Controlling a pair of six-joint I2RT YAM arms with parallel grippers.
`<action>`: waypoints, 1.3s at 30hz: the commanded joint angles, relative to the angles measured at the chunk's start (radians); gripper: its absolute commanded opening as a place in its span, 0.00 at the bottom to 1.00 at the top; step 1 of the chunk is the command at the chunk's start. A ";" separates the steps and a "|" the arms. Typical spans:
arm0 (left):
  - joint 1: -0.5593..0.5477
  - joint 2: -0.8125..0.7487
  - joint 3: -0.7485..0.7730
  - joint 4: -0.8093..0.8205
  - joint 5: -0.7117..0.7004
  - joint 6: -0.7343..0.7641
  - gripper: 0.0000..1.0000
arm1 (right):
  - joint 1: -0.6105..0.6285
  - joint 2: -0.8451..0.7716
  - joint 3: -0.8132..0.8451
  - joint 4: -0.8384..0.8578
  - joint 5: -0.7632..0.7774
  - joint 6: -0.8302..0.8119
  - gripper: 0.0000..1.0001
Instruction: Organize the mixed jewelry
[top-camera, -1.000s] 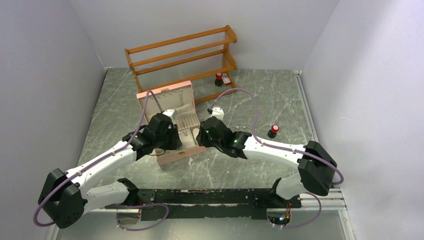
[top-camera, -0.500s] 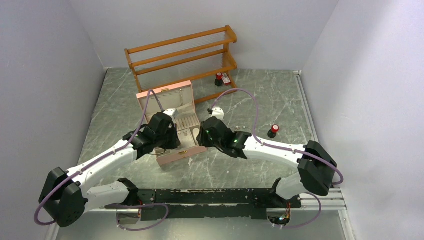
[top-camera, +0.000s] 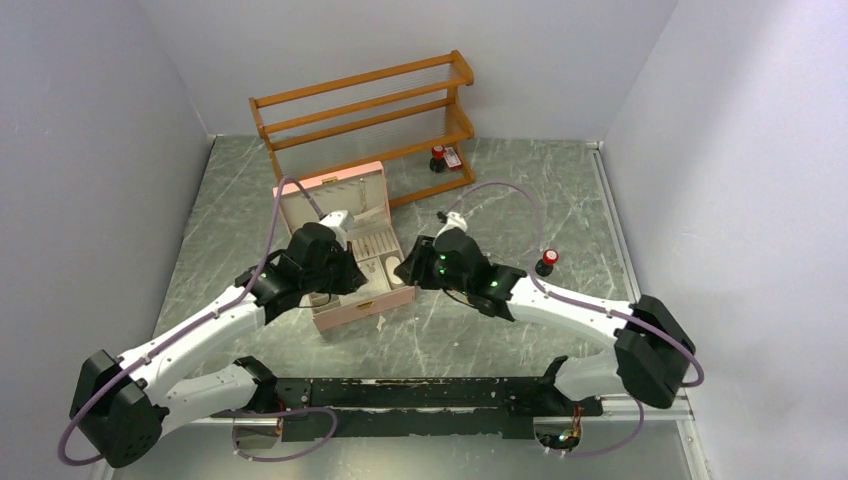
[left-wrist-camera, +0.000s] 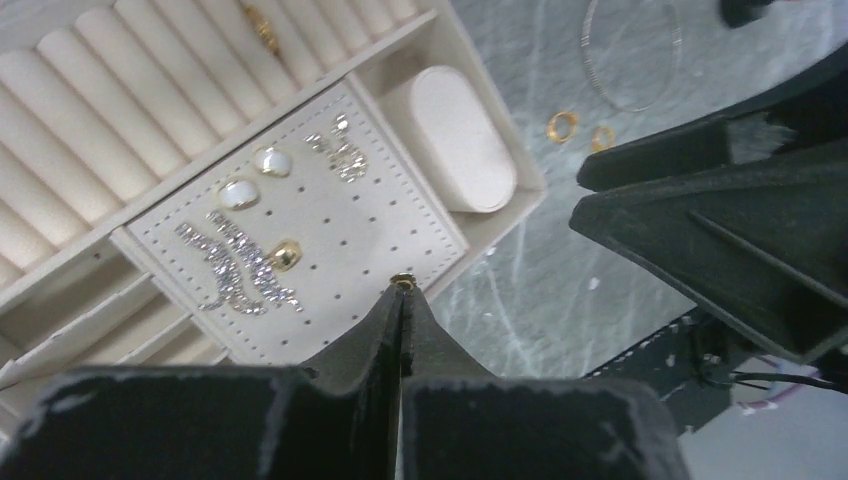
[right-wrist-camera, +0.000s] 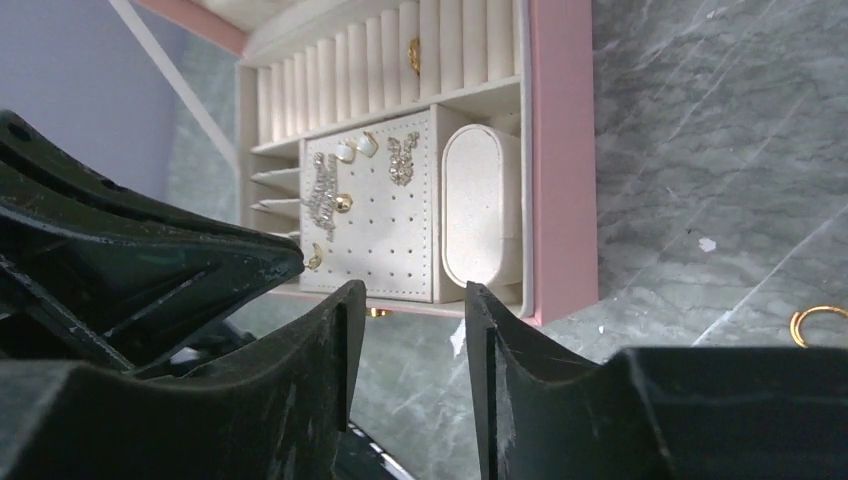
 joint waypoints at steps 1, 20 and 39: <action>0.010 -0.049 0.007 0.124 0.100 -0.054 0.05 | -0.070 -0.100 -0.107 0.228 -0.201 0.165 0.51; 0.019 -0.160 -0.070 0.610 0.348 -0.477 0.05 | -0.092 -0.301 -0.378 0.876 -0.284 0.577 0.70; 0.020 -0.159 -0.096 0.712 0.410 -0.572 0.05 | -0.093 -0.297 -0.360 0.863 -0.283 0.616 0.44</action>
